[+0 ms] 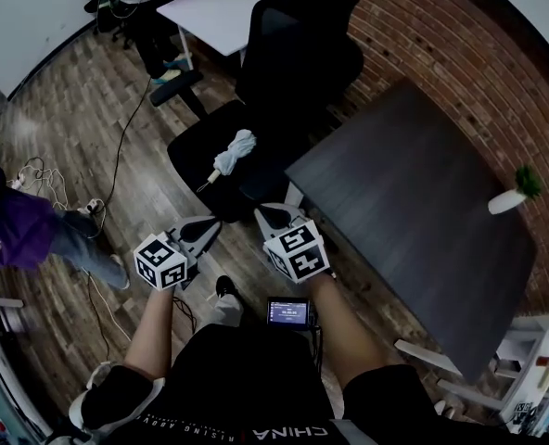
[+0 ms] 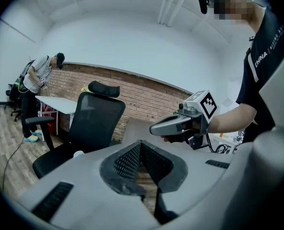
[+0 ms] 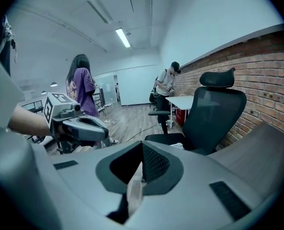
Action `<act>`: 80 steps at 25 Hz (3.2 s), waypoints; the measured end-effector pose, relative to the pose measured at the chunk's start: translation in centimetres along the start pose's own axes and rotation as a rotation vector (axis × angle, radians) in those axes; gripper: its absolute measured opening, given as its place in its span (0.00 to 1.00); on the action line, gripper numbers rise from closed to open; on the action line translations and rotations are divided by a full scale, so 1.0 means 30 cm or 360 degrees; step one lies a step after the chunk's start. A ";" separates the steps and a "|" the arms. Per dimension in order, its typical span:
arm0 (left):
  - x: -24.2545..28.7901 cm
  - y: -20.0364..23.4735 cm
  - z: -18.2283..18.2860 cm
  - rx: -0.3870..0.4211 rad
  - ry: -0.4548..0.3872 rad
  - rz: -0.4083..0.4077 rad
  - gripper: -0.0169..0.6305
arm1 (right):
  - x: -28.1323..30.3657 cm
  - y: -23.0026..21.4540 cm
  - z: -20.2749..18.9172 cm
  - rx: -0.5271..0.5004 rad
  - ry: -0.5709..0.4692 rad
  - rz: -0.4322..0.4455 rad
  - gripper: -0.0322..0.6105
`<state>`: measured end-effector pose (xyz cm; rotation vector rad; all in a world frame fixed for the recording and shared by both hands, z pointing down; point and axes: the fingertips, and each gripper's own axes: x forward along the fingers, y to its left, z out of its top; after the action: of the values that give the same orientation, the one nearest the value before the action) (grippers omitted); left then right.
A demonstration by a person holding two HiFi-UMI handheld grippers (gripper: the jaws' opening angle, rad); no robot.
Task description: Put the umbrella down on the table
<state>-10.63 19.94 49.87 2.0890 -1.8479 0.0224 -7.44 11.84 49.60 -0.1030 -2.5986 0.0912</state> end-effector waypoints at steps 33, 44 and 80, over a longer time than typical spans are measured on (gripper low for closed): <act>0.040 0.460 0.110 -0.0015 0.0047 -0.0127 0.03 | 0.393 -0.106 0.220 0.0085 0.0026 -0.0095 0.06; 0.111 0.489 0.140 -0.0002 0.0077 -0.0105 0.03 | 0.404 -0.185 0.249 0.0137 -0.0011 -0.0060 0.06; 0.584 0.668 0.003 0.0017 0.0419 -0.0065 0.03 | 0.628 -0.474 0.117 0.0182 0.0067 0.0204 0.06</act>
<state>-27.37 1.37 58.97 2.0197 -1.6518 0.2837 -26.16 -0.74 57.42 -0.2272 -2.5368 0.2806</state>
